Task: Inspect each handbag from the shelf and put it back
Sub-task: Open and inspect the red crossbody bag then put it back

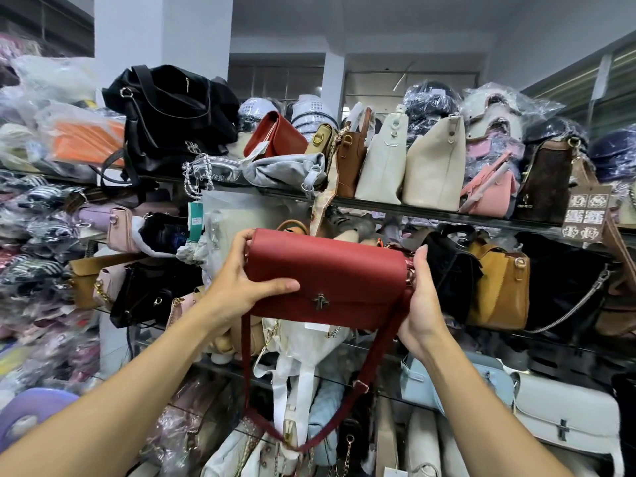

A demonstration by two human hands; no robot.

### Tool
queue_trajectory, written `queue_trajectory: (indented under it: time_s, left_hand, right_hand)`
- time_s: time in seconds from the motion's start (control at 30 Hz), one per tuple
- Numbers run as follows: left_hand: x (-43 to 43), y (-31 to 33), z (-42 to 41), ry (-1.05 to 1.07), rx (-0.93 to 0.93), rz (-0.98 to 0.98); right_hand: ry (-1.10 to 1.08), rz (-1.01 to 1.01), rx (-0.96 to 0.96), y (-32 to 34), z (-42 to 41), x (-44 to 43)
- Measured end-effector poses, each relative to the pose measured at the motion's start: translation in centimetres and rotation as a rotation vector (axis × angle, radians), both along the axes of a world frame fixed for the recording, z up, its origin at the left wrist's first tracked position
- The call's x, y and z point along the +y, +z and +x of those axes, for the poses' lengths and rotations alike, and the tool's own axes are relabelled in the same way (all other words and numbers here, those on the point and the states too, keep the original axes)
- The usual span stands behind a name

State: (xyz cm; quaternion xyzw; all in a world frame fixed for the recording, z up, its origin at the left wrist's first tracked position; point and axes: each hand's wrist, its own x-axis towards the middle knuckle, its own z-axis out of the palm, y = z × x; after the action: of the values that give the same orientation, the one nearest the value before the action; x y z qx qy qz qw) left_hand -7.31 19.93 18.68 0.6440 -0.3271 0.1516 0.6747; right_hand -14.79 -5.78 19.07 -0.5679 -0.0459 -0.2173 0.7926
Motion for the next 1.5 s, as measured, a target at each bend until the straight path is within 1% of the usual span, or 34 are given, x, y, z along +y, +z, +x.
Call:
queue_trajectory:
  time_s: [0.1, 0.17, 0.27, 0.43, 0.63, 0.83, 1.07, 1.3, 1.5]
  left_hand:
    - [0.0, 0.0, -0.8, -0.01, -0.124, 0.115]
    - [0.0, 0.1, -1.2, -0.012, -0.234, 0.199]
    - [0.0, -0.2, -1.4, 0.059, -0.384, 0.302]
    - [-0.7, -0.6, -1.1, 0.172, -0.585, 0.329]
    - [-1.1, -0.9, -0.4, 0.171, -0.682, 0.328]
    - [-1.6, -0.9, -0.2, 0.151, -0.668, 0.305]
    - [-1.7, -1.2, 0.6, 0.144, -0.644, 0.296]
    - [-1.1, -1.8, 2.2, 0.175, -0.525, 0.248]
    - [-1.3, -2.5, 3.2, 0.163, -0.41, 0.147]
  right_hand:
    - [-0.019, 0.102, -0.029, -0.1, 0.2, -0.4]
    - [-0.086, 0.194, -0.066, 0.0, 0.4, -0.9]
    - [-0.107, 0.326, -0.064, 0.0, 0.7, -1.3]
    - [-0.072, 0.319, -0.049, -0.1, 0.7, -1.8]
    - [-0.044, 0.391, -0.044, -0.2, 0.8, -2.2]
    - [-0.049, 0.438, -0.064, 0.1, 0.7, -2.4]
    - [-0.088, 0.389, -0.093, 1.1, 0.2, -2.1]
    - [-0.113, 0.339, -0.197, 2.5, -0.2, -1.4]
    - [-0.13, 0.218, -0.262, 3.6, -1.1, -0.1]
